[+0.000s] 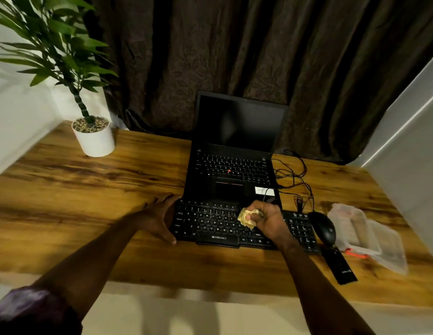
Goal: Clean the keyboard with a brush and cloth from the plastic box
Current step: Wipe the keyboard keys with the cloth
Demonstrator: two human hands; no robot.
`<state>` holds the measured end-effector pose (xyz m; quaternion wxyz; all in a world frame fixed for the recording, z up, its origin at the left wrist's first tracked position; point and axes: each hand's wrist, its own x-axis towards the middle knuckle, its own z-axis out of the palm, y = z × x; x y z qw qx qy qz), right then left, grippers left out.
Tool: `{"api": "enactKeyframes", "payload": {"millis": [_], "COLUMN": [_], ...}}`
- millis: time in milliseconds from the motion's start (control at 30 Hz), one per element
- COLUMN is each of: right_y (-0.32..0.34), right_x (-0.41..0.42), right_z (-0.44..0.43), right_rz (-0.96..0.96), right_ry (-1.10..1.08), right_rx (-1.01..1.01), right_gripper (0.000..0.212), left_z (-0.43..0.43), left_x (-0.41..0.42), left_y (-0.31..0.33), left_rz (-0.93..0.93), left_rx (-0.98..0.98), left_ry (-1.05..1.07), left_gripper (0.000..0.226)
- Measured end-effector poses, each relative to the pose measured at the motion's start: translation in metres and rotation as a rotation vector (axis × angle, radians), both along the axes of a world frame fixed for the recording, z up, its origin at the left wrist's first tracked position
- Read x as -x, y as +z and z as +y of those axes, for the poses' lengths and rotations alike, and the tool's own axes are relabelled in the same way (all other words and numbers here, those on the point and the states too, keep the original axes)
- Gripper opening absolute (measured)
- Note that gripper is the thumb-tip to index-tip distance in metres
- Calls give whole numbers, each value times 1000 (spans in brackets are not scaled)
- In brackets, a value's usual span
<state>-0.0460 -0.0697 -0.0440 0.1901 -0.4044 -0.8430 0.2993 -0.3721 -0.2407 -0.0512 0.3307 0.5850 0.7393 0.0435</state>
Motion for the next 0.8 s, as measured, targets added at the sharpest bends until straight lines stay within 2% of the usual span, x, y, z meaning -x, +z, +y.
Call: {"api": "enactKeyframes", "payload": {"millis": [167, 267, 367, 500, 700, 800], "right_y": [1, 0, -4, -8, -6, -3], "right_x": [-41, -54, -55, -43, -21, -35], "right_z": [17, 20, 19, 7, -4, -1], "right_rz": [-24, -10, 18, 64, 93, 65], "right_ry": [-72, -88, -82, -73, -19, -29], "right_rx": [6, -20, -53, 0, 27, 40], "right_gripper": [25, 22, 22, 35, 18, 24], "left_z": [-1, -1, -1, 1, 0, 1], "left_x": [1, -4, -6, -2, -2, -3], "left_y": [0, 7, 9, 5, 4, 6], "left_rz": [-24, 22, 10, 18, 13, 36], "left_rx": [-29, -21, -3, -1, -1, 1], "left_ry": [-8, -8, 12, 13, 13, 13], "left_gripper": [148, 141, 140, 143, 142, 142]}}
